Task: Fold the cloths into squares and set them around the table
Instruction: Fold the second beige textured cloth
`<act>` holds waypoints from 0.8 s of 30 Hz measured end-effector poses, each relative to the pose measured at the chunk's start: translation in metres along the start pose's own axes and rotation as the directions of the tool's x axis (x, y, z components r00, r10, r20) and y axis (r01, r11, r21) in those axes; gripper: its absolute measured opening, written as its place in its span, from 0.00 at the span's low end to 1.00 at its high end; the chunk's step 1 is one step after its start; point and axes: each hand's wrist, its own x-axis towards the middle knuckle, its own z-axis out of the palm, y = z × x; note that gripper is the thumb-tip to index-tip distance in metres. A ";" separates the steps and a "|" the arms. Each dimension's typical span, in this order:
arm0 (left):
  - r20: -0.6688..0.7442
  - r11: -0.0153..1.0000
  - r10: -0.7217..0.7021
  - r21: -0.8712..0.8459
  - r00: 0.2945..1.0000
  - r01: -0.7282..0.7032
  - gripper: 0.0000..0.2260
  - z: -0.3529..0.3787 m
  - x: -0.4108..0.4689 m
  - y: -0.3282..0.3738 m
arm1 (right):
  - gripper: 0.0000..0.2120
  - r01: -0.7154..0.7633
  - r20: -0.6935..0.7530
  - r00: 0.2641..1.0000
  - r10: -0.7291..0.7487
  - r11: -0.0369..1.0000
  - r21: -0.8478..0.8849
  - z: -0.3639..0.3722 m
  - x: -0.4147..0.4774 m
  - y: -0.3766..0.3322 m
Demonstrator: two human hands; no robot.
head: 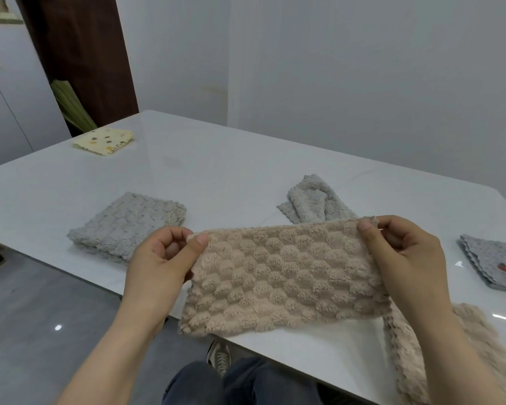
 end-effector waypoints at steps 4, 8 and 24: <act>0.025 0.998 0.040 -0.044 0.999 -0.039 0.05 0.007 -0.008 0.011 | 0.08 0.003 0.052 0.999 -0.005 0.999 0.040 0.002 -0.007 -0.016; 0.080 0.997 0.033 -0.079 0.996 -0.026 0.03 0.017 -0.017 0.017 | 0.05 -0.020 0.154 0.988 0.004 0.994 0.105 0.012 -0.016 -0.030; 0.143 0.975 -0.030 -0.212 0.989 0.060 0.08 0.031 -0.038 0.029 | 0.13 0.053 0.446 0.885 -0.135 0.980 0.191 0.042 -0.041 -0.045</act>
